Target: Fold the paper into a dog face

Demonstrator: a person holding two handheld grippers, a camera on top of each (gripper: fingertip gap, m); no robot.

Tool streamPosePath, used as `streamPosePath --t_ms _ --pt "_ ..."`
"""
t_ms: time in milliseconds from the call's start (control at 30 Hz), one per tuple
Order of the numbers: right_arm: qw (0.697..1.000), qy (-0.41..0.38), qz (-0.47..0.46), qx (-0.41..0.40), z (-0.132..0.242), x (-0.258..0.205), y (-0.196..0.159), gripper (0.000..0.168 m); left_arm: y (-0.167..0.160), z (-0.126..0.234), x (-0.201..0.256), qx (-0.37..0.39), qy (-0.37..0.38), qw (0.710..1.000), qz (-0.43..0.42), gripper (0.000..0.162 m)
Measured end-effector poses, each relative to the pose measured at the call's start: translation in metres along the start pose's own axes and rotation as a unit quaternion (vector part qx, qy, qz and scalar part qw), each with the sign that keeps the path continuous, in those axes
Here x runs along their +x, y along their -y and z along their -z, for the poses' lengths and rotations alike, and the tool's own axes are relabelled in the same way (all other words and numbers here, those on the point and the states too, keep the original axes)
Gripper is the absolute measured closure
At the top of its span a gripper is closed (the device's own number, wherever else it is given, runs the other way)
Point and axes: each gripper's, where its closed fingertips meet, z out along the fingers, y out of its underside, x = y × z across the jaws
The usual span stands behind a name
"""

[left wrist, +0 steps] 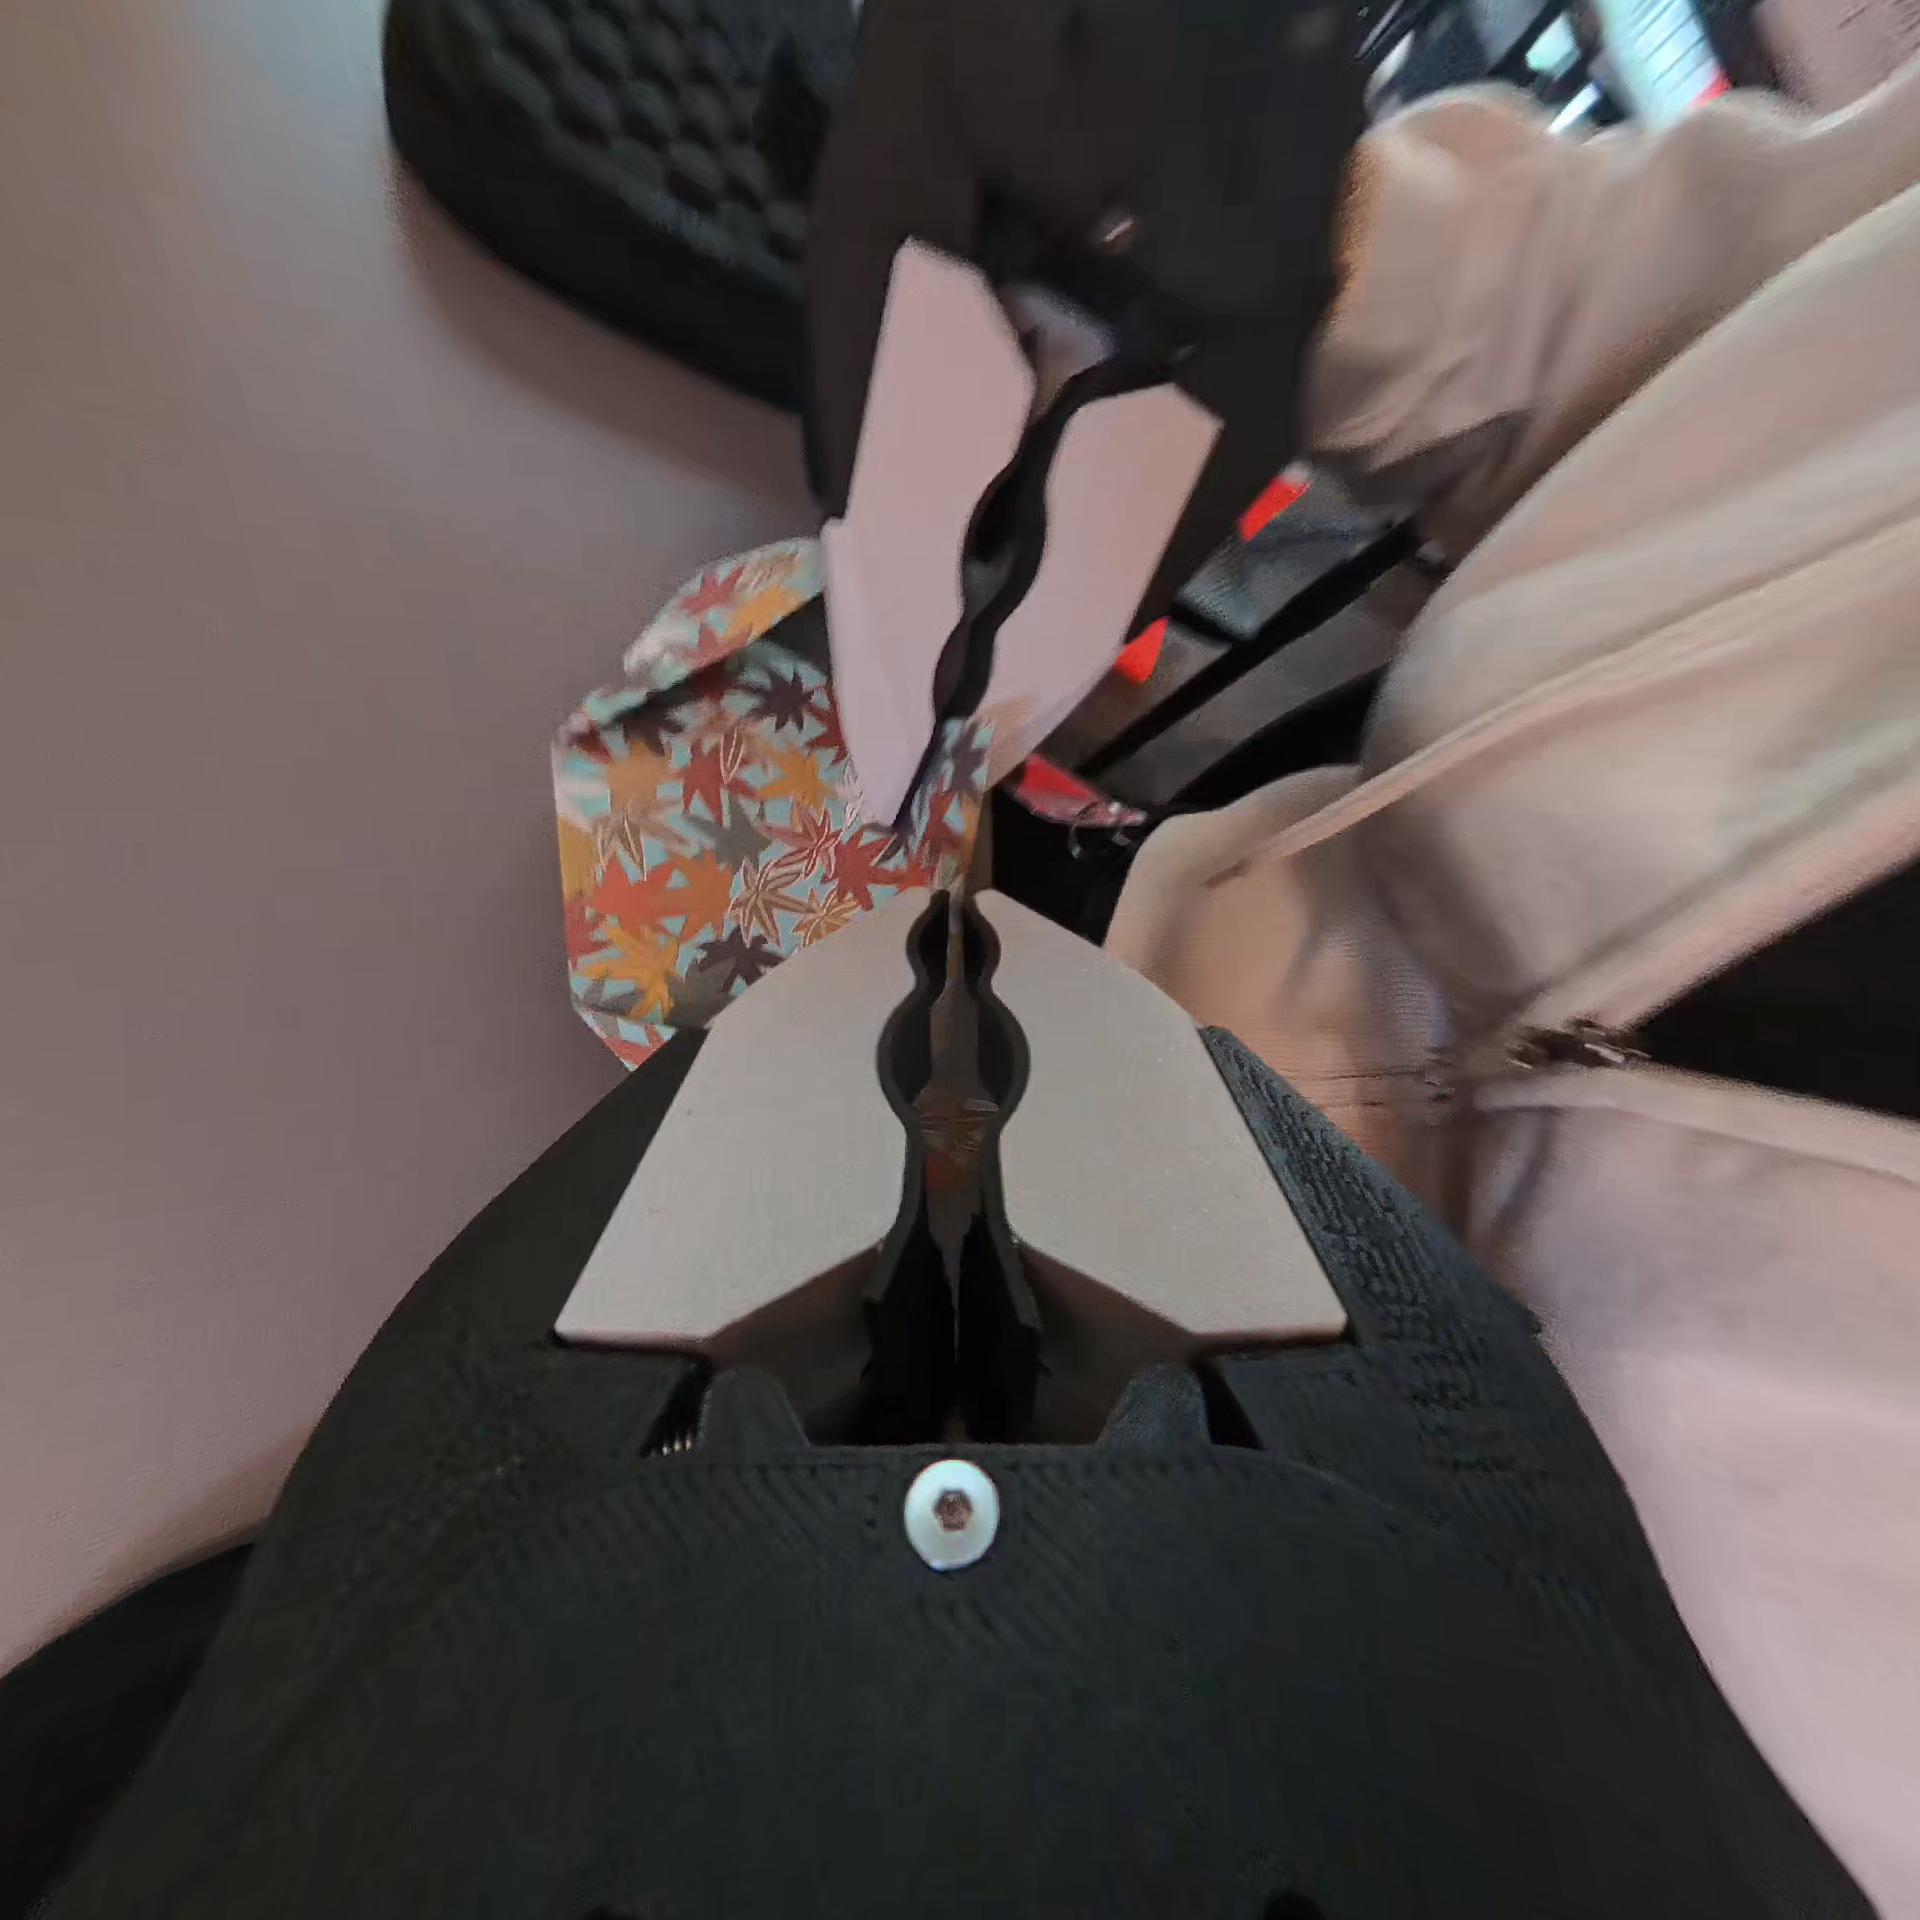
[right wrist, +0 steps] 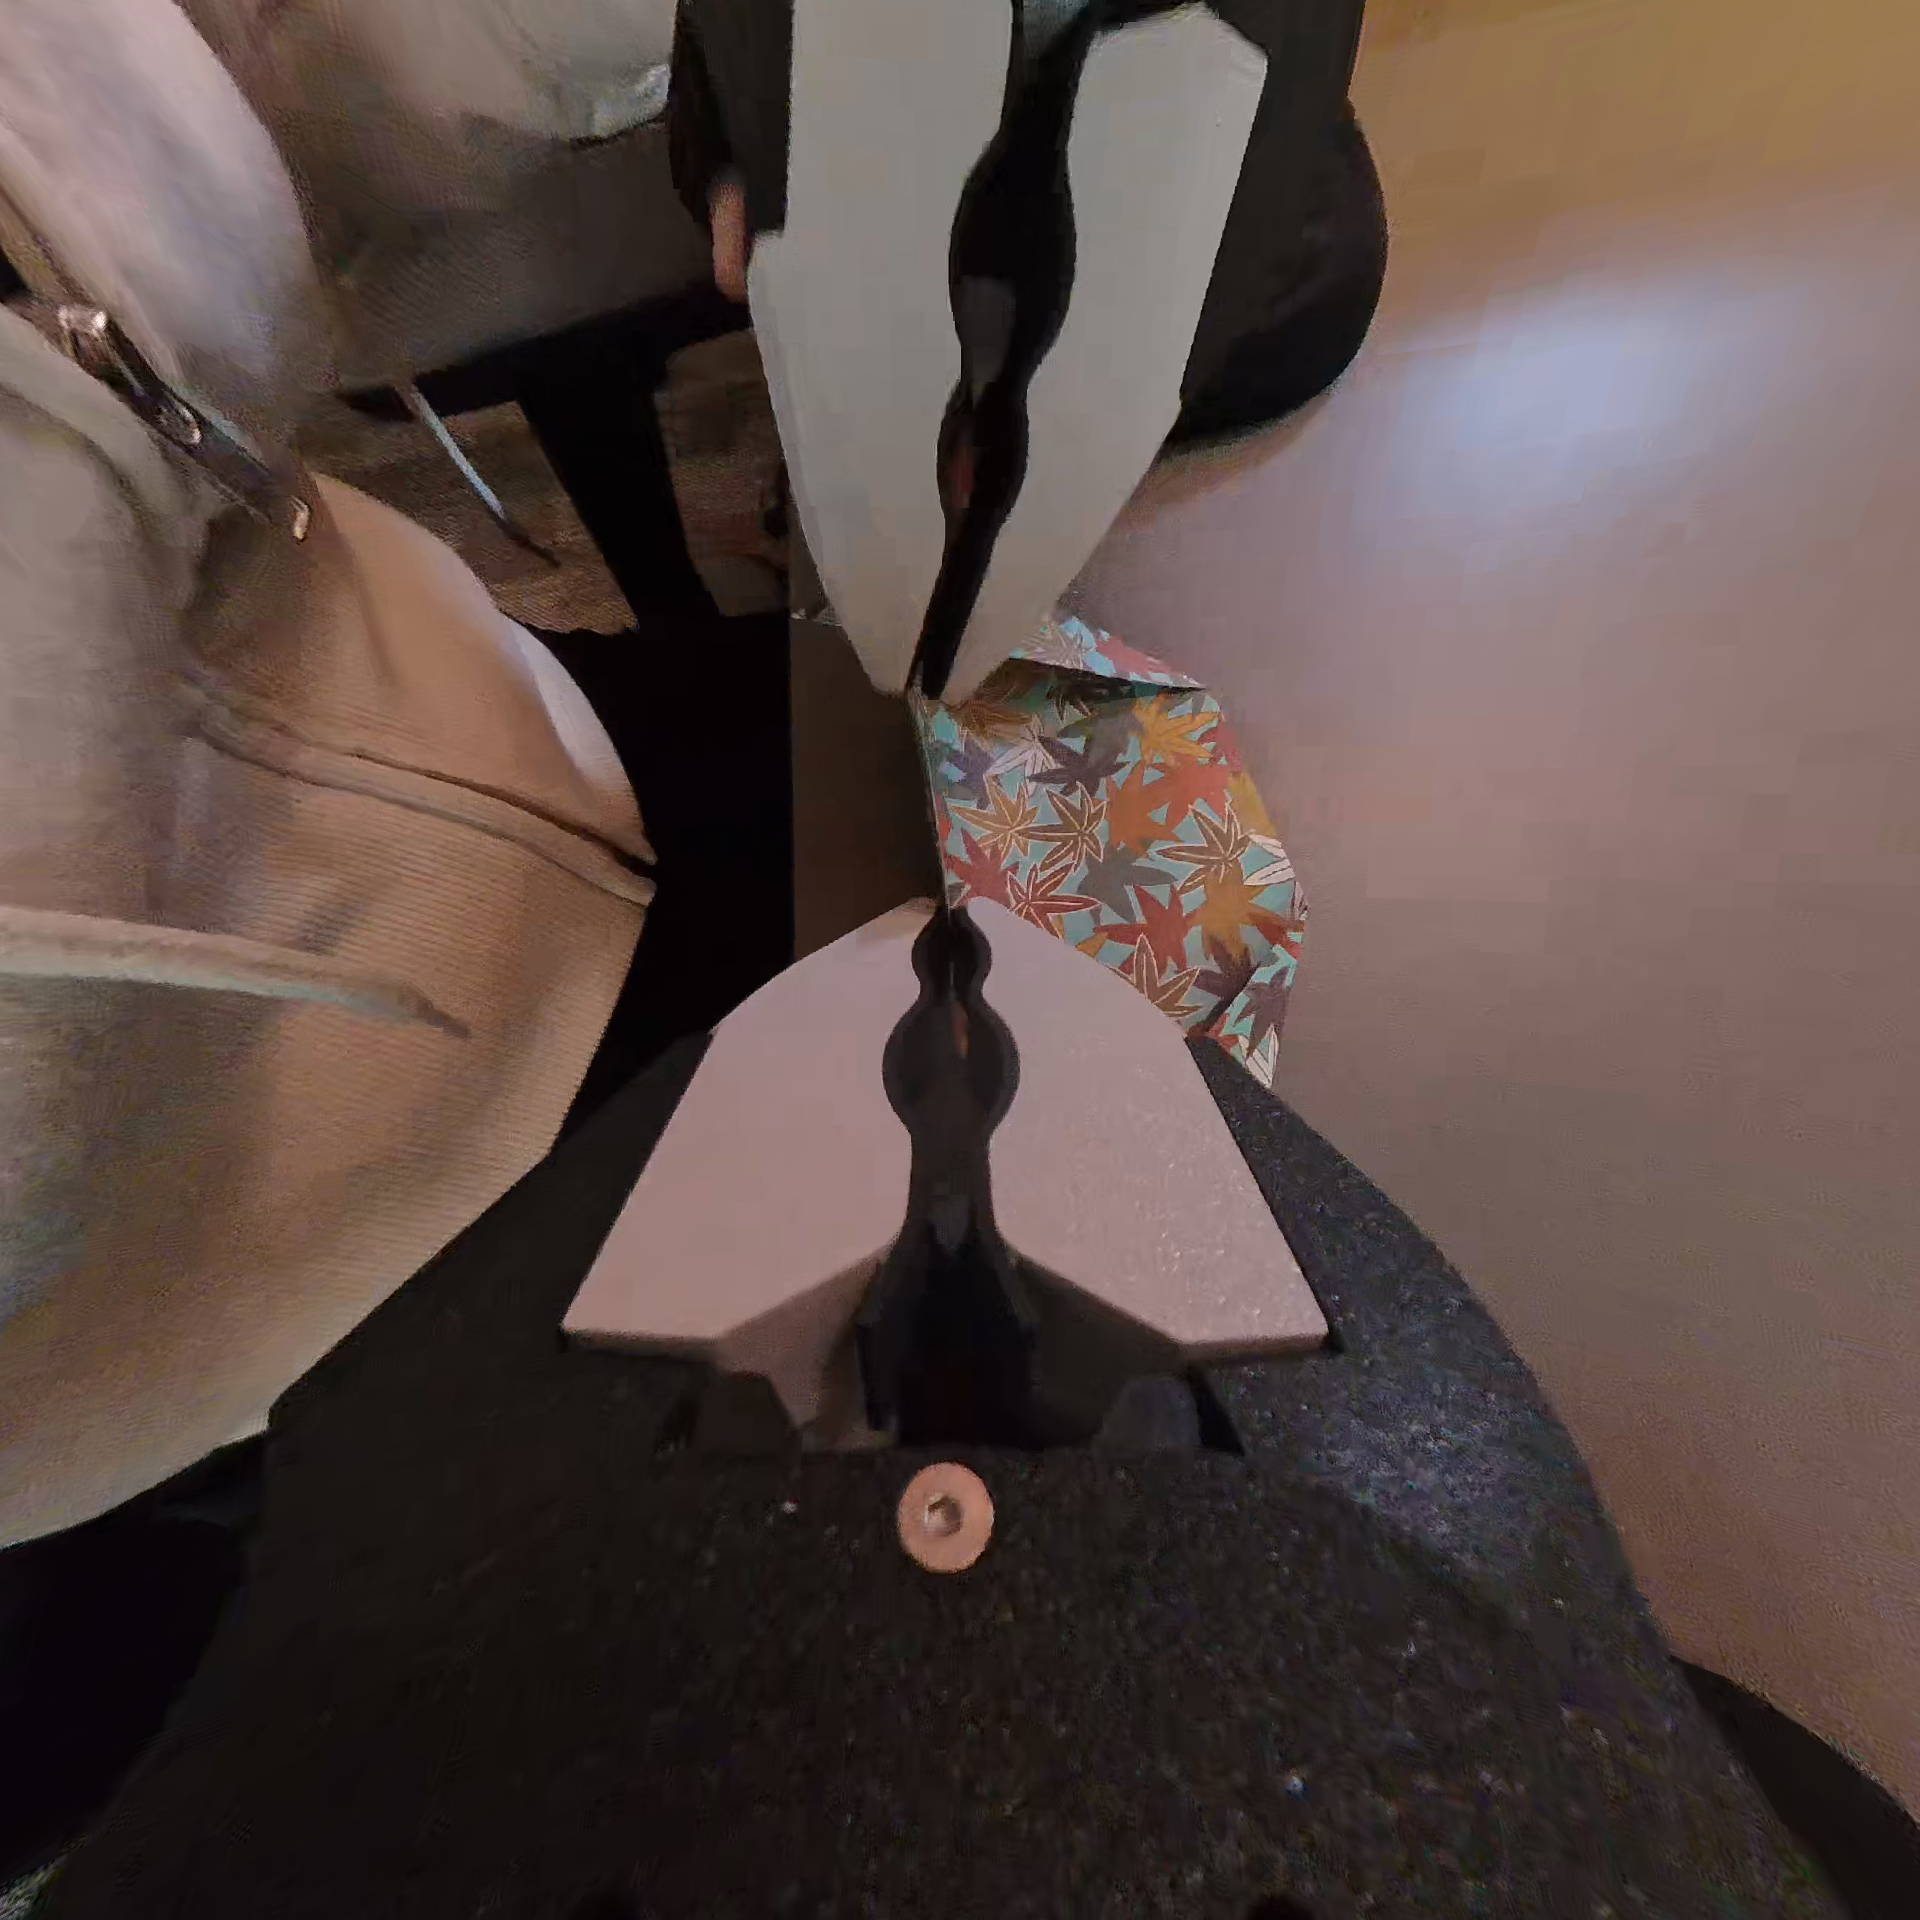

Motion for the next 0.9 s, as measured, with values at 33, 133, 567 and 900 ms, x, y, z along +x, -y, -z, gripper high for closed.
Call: streamPosePath --t_ms 33,133,567,900 --pt "1.0 0.015 -0.015 -0.004 0.001 0.001 0.0 0.168 0.008 0.01 -0.002 0.025 0.003 1.0 -0.009 0.159" --pt "0.997 0.061 -0.053 -0.021 0.003 0.002 0.002 0.168 0.023 0.033 -0.034 0.049 0.089 0.994 -0.04 0.159" --pt "0.967 0.158 -0.129 -0.152 -0.01 0.002 -0.01 0.168 0.009 -0.002 -0.042 -0.041 0.092 0.988 -0.119 0.158" --pt "0.958 0.174 -0.149 -0.172 -0.01 0.002 -0.009 0.168 -0.002 -0.012 -0.03 -0.068 0.111 0.984 -0.124 0.141"
